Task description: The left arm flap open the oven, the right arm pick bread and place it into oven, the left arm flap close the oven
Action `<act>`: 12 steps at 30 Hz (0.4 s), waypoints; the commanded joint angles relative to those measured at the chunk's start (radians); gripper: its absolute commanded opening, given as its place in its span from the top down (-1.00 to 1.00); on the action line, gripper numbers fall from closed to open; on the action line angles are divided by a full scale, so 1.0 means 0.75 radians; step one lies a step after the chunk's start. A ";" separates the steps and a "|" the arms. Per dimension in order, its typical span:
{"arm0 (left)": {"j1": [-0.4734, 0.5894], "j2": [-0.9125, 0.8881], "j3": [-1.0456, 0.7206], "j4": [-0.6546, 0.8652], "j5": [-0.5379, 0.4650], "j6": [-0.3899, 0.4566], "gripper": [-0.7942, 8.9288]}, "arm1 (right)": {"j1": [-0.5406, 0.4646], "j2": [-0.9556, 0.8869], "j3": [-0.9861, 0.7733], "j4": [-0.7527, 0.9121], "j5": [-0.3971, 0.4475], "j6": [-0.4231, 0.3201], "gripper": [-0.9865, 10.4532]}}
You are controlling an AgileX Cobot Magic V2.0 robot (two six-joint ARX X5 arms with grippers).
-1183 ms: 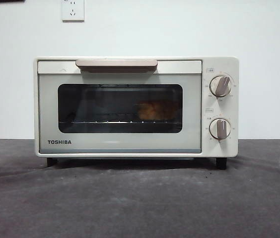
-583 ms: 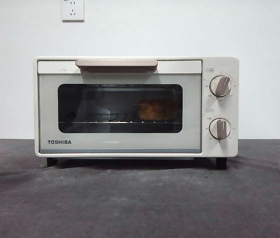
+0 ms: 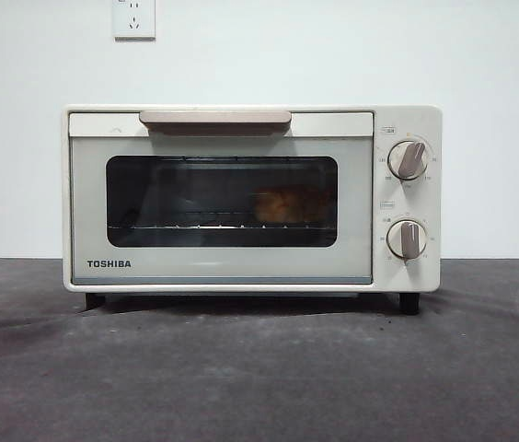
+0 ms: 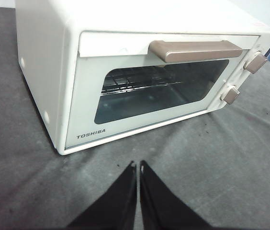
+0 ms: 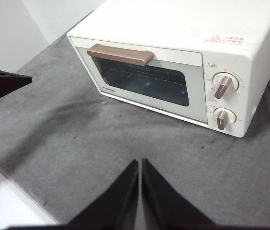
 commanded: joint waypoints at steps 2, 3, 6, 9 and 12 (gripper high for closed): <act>-0.004 -0.100 -0.003 0.030 -0.087 0.050 0.80 | 0.007 0.003 0.026 0.014 0.005 -0.020 0.82; -0.004 -0.125 -0.020 0.042 -0.145 0.045 0.80 | 0.007 0.003 0.026 0.014 0.005 -0.020 0.82; -0.004 -0.209 -0.136 0.149 -0.429 0.002 0.80 | 0.007 0.003 0.026 0.014 0.005 -0.020 0.82; -0.004 -0.313 -0.302 0.287 -0.655 -0.036 0.80 | 0.007 0.003 0.026 0.014 0.005 -0.020 0.82; -0.004 -0.448 -0.444 0.341 -0.753 -0.048 0.80 | 0.007 0.003 0.026 0.014 0.005 -0.020 0.82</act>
